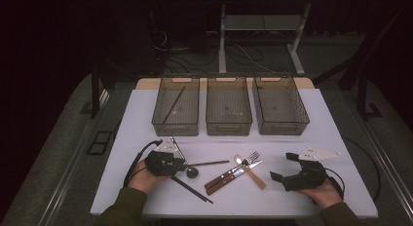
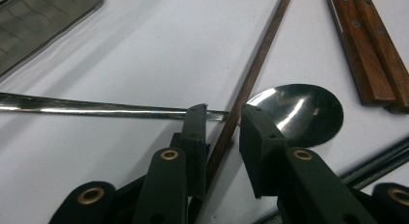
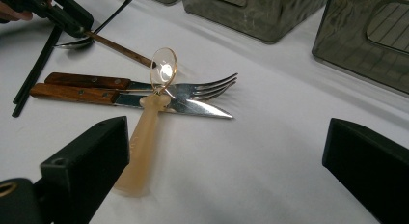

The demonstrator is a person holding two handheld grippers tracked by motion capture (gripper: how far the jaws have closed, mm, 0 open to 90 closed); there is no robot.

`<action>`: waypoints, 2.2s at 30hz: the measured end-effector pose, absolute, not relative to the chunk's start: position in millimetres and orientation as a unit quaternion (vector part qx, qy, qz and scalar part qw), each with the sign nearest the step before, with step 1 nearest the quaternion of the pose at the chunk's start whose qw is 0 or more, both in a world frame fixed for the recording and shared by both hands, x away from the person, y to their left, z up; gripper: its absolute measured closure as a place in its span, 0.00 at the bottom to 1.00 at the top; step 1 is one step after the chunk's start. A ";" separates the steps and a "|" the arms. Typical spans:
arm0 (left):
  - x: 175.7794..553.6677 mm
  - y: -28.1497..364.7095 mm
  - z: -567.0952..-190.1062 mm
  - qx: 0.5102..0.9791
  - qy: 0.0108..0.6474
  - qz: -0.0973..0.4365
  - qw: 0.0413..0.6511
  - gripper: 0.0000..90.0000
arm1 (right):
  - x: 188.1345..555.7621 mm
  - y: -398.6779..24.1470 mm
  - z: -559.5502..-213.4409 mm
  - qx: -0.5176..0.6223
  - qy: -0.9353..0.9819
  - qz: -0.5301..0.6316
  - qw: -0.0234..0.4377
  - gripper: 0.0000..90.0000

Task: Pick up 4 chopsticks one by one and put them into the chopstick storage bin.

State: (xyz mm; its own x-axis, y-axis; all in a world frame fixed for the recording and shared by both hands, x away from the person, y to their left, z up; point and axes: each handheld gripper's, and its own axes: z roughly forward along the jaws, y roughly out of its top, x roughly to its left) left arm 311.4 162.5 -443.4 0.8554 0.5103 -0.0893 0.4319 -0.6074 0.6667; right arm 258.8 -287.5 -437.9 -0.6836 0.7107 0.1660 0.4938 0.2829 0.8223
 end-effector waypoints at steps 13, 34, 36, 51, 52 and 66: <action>311.3 163.0 -443.1 0.901 0.248 0.062 0.350 0.85 | 258.9 -287.3 -438.2 0.379 0.794 0.461 0.117 0.03; 309.7 161.7 -441.9 0.903 0.246 0.046 0.348 0.94 | 258.7 -287.6 -437.9 0.379 0.793 0.462 0.116 0.03; 309.7 161.6 -441.8 0.903 0.247 0.046 0.348 0.94 | 258.8 -287.7 -437.9 0.379 0.793 0.462 0.116 0.03; 309.0 170.1 -428.2 0.882 0.275 0.057 0.378 0.94 | 258.8 -287.5 -438.0 0.379 0.793 0.462 0.116 0.03; 308.4 170.7 -427.2 0.880 0.280 0.057 0.380 0.94 | 258.9 -287.6 -438.0 0.379 0.793 0.462 0.116 0.03; 304.9 181.5 -407.5 0.863 0.298 0.064 0.404 0.94 | 259.7 -285.2 -440.1 0.375 0.800 0.454 0.113 0.03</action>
